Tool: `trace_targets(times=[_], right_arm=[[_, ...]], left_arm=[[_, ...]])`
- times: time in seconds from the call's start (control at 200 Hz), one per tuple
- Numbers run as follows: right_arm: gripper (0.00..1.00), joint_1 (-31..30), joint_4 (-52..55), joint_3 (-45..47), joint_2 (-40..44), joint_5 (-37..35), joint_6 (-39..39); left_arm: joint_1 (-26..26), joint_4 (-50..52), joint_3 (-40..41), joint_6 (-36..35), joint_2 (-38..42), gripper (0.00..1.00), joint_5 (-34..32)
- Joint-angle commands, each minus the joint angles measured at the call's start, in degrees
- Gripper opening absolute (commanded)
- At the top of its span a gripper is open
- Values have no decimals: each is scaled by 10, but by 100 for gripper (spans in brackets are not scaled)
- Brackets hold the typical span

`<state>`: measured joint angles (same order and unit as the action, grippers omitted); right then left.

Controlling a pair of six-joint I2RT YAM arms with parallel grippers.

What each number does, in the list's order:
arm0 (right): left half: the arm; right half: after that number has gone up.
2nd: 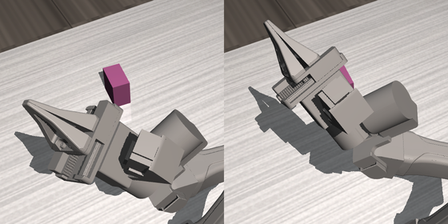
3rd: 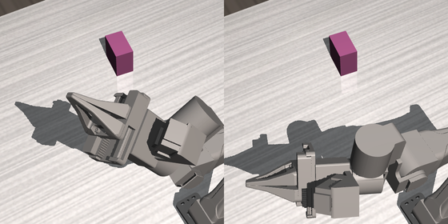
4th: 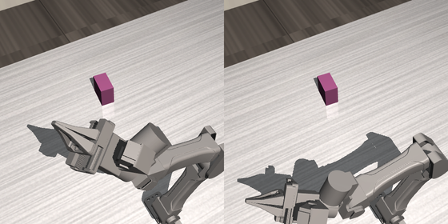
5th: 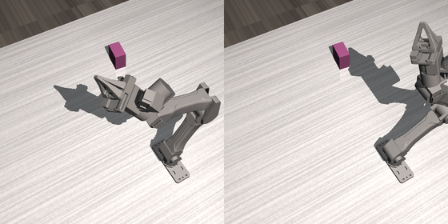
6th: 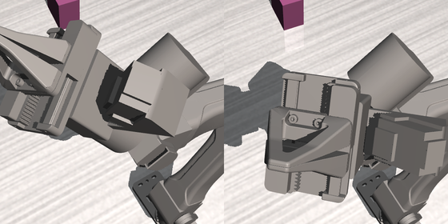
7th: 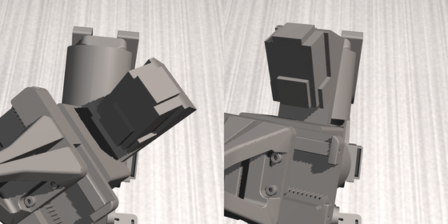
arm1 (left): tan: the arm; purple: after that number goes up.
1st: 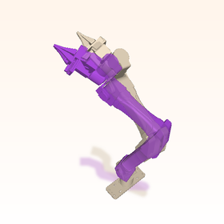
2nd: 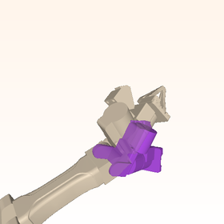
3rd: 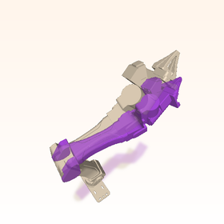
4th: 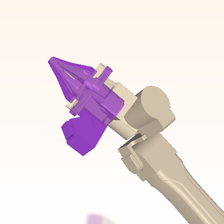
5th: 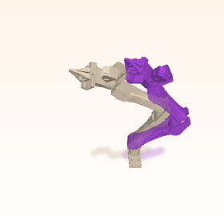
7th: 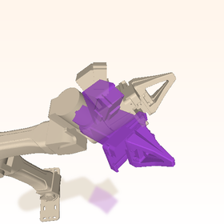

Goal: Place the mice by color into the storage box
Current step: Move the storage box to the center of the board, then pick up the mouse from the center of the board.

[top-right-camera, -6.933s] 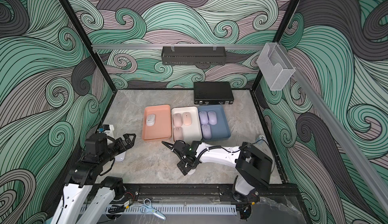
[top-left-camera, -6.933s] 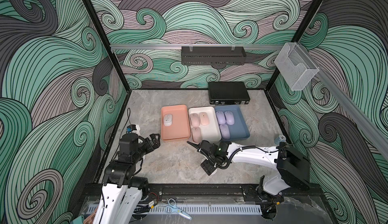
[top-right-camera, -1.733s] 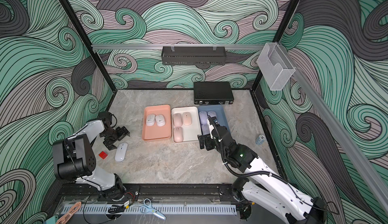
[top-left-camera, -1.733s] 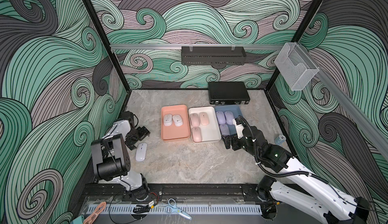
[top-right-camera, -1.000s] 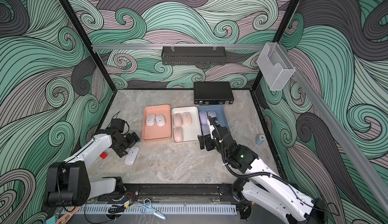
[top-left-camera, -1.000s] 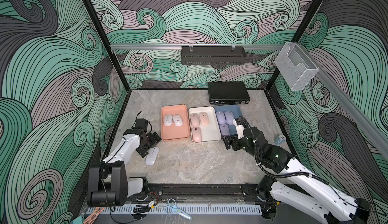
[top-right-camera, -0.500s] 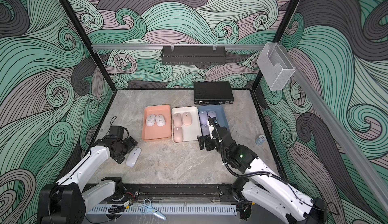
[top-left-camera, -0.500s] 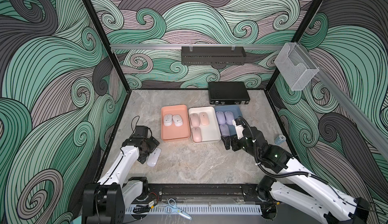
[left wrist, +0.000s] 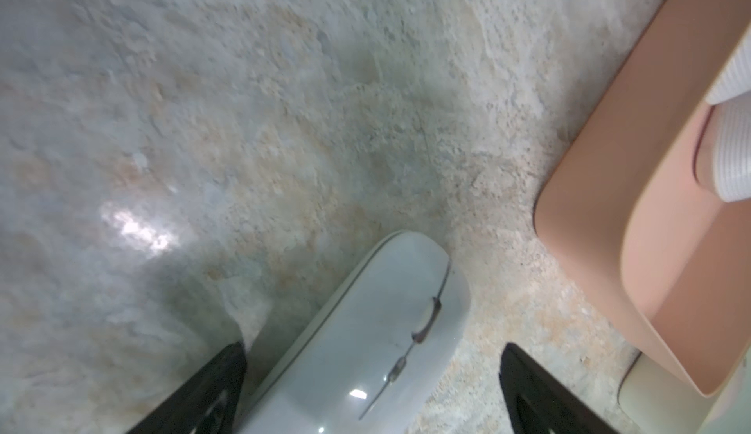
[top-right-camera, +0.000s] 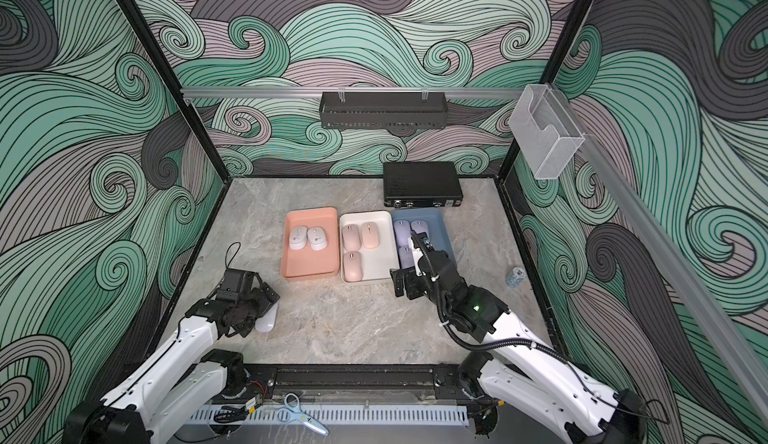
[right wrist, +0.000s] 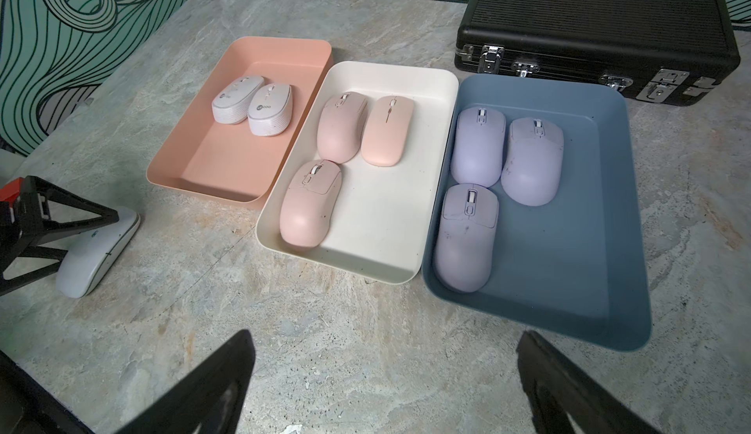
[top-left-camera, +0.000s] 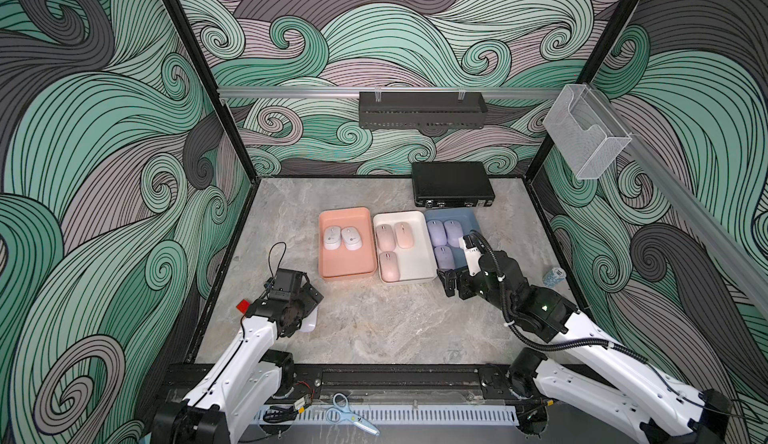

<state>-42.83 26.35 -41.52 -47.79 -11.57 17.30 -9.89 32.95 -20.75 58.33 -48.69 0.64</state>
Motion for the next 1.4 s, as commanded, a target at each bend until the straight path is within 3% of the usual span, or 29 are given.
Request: trace_targets(times=[0.0, 0.16, 0.31, 0.4, 0.635, 0.72, 0.87, 0.975, 1.206, 1.391], right_arm=[[100, 2, -2, -12, -11, 3, -6], [100, 2, -7, -10, -17, 9, -6], [99, 2, -8, -12, -37, 16, -8], [99, 1, -8, -13, -40, 29, -10], [96, 2, -27, -4, -52, 94, -10], [94, 2, -47, -2, -56, 143, -1], [94, 2, -89, -7, -77, 290, -2], [98, 1, -103, -6, -93, 339, -2], [99, 2, -84, -9, -105, 309, -4], [95, 2, -81, -10, -105, 307, -4]], left_arm=[[-25, 29, 10, 18, -22, 97, 9], [-77, 74, -67, -15, -114, 99, -21], [-155, 170, -167, -29, -232, 99, -120], [-171, 176, -190, -48, -268, 99, -123], [-174, 177, -195, -59, -277, 80, -119], [-173, 187, -195, -58, -282, 81, -123], [-171, 181, -190, -60, -297, 82, -131], [-170, 152, -185, -64, -309, 82, -117], [-169, 110, -167, -52, -318, 77, -119], [-169, 96, -152, -48, -304, 61, -127]])
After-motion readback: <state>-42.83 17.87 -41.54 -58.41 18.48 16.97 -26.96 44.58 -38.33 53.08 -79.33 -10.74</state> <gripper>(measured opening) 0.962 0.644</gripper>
